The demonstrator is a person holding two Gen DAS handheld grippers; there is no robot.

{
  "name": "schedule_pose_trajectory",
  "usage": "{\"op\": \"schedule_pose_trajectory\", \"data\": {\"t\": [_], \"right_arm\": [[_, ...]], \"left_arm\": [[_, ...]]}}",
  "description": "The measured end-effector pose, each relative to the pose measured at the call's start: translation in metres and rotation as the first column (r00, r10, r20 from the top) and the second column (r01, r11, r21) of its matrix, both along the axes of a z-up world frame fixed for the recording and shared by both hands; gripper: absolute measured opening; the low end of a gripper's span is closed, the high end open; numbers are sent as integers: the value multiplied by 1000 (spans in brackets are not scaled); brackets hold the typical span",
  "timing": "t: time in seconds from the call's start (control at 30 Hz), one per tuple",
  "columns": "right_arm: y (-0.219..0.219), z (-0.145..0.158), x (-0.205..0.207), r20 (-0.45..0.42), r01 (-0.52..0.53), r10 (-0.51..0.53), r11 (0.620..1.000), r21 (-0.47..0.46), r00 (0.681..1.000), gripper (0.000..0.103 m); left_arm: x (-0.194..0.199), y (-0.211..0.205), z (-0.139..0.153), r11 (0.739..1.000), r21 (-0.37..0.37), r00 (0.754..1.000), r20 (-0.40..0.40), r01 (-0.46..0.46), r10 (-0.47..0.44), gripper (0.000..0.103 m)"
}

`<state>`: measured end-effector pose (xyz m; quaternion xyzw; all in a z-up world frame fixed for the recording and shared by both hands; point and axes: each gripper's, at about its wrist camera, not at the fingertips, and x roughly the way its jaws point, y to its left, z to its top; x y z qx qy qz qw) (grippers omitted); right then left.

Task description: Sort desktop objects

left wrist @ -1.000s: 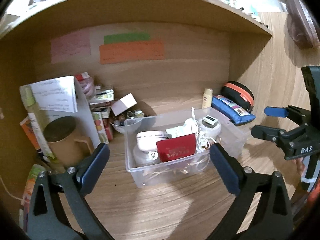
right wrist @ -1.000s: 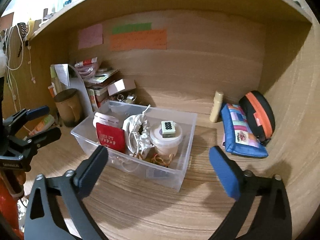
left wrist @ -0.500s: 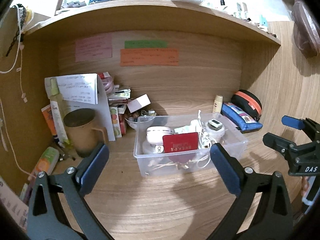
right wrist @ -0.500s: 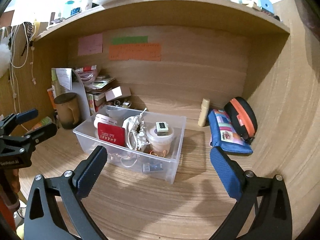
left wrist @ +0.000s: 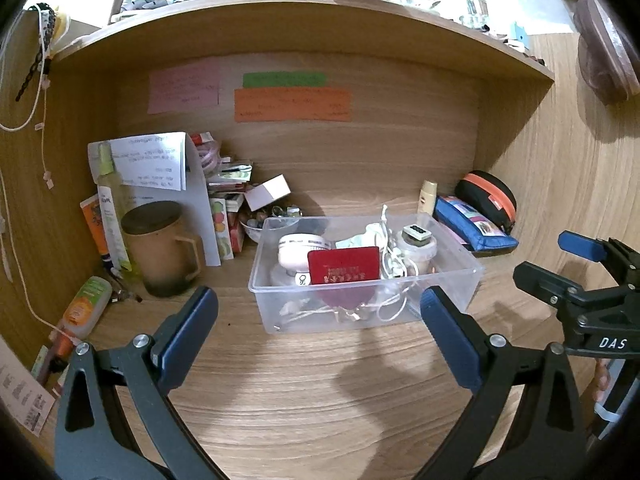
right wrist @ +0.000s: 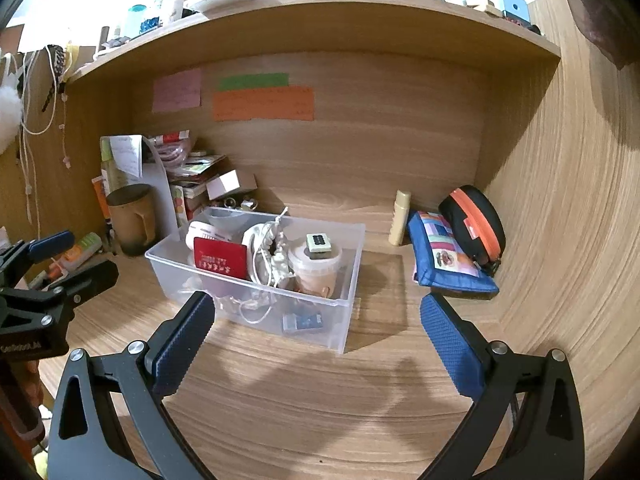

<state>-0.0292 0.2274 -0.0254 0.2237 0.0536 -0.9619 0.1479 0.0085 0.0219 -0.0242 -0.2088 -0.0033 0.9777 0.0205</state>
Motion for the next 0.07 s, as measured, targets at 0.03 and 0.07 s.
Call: {"op": "schedule_pose_trajectory", "data": {"t": [0.03, 0.07], "right_arm": [[1, -1, -1, 2, -1, 1, 1000, 0, 1000, 103], [1, -2, -2, 6, -1, 1, 1000, -1, 1000, 103]], "left_arm": [[0, 0, -1, 1000, 3, 1000, -2, 2, -2, 102], [-1, 0, -1, 1000, 7, 1000, 0, 5, -5, 102]]}}
